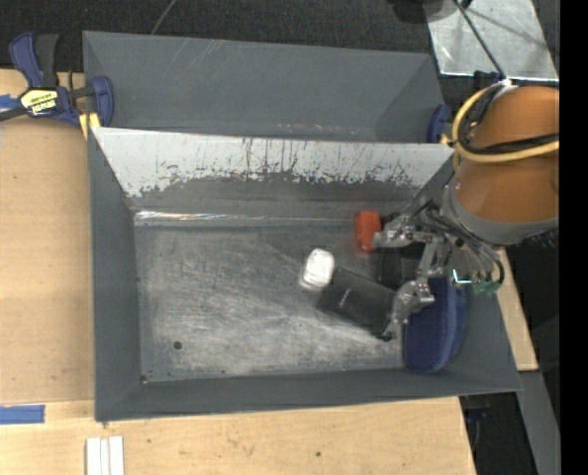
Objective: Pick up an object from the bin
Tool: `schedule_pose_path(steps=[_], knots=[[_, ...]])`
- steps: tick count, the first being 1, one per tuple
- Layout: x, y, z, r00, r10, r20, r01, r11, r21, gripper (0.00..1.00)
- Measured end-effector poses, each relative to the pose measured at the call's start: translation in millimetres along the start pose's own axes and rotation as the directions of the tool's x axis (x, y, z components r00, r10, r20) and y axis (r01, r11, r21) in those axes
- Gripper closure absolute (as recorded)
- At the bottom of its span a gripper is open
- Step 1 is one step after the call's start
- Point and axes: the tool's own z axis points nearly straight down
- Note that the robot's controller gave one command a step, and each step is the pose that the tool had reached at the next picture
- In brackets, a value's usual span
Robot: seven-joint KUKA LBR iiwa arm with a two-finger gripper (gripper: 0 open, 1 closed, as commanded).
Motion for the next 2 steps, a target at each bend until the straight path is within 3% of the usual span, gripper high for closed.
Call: schedule_pose_path(steps=[1,2], knots=[[6.5,-20.8,140.1,0.978,0.207,0.011,-0.207,0.978,-0.002,0.0],[27.7,-14.9,111.5,0.998,0.066,0.004,-0.066,0.998,0.0,0.0]])
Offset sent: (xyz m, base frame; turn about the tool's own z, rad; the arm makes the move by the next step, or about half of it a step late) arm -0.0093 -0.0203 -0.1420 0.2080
